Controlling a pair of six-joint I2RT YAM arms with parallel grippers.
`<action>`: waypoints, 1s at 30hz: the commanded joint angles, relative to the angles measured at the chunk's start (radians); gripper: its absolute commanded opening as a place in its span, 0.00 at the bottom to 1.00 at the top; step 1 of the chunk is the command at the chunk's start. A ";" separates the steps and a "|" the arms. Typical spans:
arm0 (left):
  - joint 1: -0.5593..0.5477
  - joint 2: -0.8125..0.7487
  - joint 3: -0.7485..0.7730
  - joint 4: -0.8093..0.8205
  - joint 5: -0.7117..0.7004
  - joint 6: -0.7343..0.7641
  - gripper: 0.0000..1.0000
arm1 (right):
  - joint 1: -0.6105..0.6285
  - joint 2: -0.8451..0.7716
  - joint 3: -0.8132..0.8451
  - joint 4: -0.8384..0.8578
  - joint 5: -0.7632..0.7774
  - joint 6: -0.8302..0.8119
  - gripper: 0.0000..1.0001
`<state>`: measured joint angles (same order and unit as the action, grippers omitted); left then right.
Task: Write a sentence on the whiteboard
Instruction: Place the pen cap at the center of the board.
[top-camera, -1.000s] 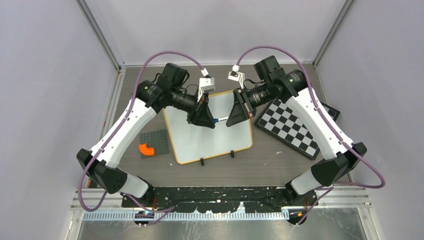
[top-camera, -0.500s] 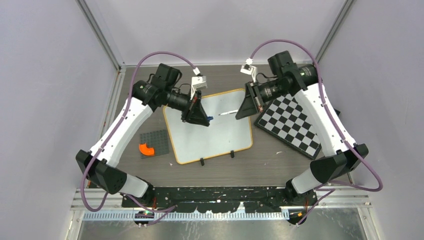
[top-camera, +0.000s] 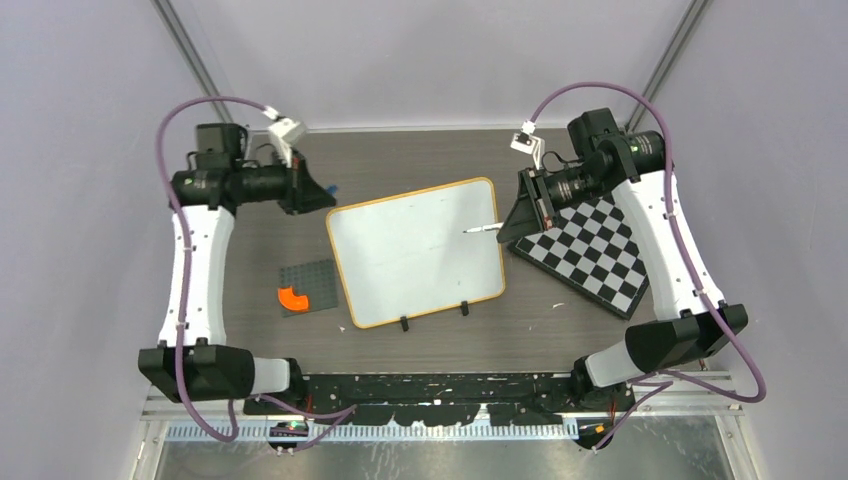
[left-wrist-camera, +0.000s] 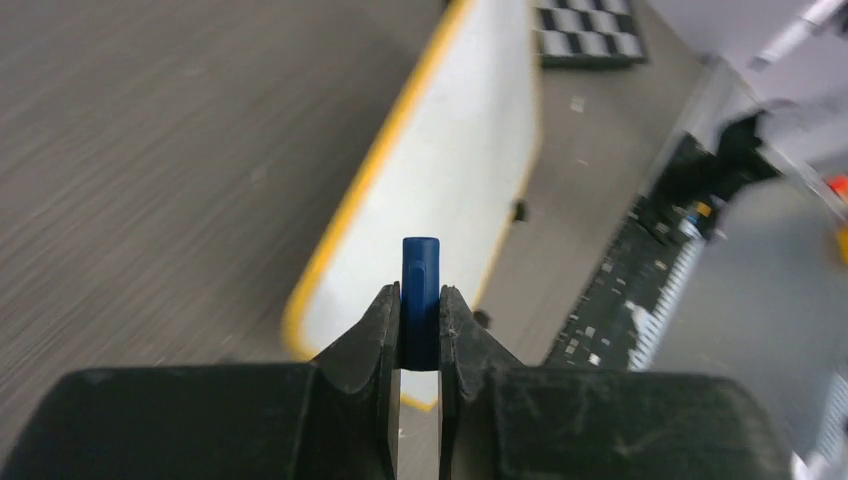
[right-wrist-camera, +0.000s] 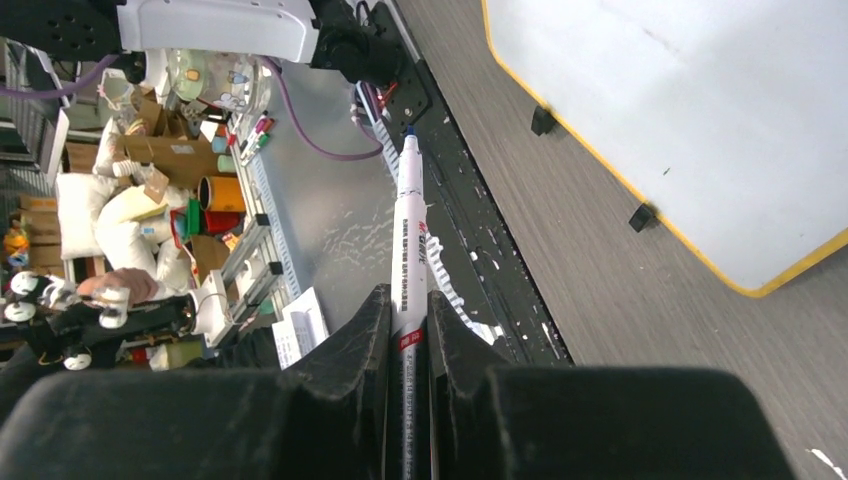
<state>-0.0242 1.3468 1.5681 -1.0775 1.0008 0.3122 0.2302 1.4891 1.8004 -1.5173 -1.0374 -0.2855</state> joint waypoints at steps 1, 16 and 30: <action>0.185 -0.035 -0.034 0.083 -0.140 -0.018 0.00 | -0.002 -0.077 -0.062 0.066 -0.001 0.029 0.00; 0.335 0.194 -0.270 0.238 -0.544 0.134 0.00 | -0.010 -0.142 -0.135 0.231 0.523 0.276 0.00; 0.309 0.448 -0.304 0.355 -0.710 0.197 0.06 | -0.026 -0.266 -0.214 0.345 0.506 0.284 0.00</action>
<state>0.2962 1.7706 1.2709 -0.7864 0.3412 0.4740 0.2070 1.2449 1.6310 -1.2419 -0.5167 -0.0242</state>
